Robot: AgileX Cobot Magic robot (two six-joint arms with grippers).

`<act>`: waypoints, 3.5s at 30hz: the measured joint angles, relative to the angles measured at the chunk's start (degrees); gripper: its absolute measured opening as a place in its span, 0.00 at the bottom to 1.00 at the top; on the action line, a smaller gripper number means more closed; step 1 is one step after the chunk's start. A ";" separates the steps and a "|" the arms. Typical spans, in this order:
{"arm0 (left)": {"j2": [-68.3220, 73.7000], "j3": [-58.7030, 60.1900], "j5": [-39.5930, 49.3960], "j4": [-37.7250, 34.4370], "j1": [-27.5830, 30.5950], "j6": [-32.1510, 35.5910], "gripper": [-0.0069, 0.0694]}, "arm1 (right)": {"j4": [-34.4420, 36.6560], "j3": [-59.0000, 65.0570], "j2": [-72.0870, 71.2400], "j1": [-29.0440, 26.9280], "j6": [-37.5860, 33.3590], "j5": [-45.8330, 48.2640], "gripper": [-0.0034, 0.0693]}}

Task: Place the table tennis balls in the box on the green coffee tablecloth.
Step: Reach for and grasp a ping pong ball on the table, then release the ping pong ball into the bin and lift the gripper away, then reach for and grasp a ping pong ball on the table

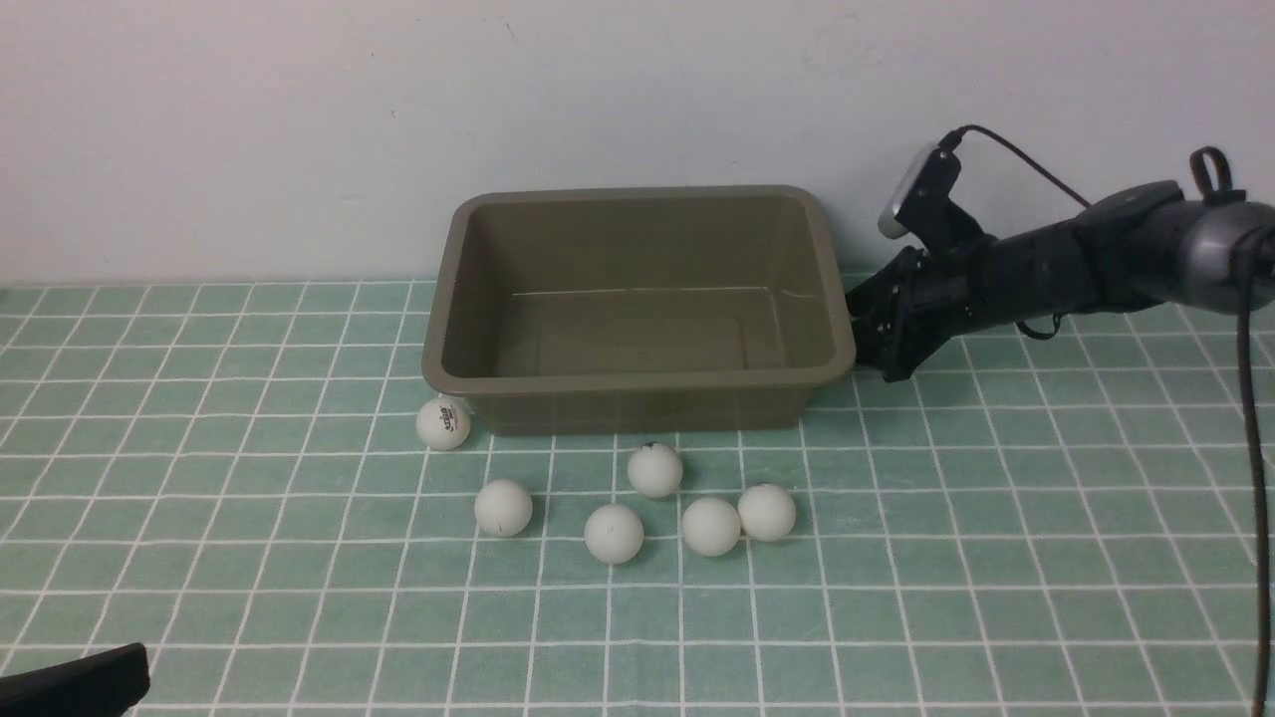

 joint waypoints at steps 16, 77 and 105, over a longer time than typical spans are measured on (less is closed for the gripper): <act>0.00 0.00 0.17 0.00 0.00 0.00 0.72 | 2.65 -0.18 1.27 2.21 -0.75 -8.88 0.65; 0.00 0.00 0.45 0.00 0.00 0.00 0.72 | -6.47 -0.31 -11.72 5.34 17.76 11.50 0.51; 0.00 0.00 0.39 0.00 0.00 0.00 0.72 | -29.39 -0.20 -44.76 -4.60 49.17 4.55 0.64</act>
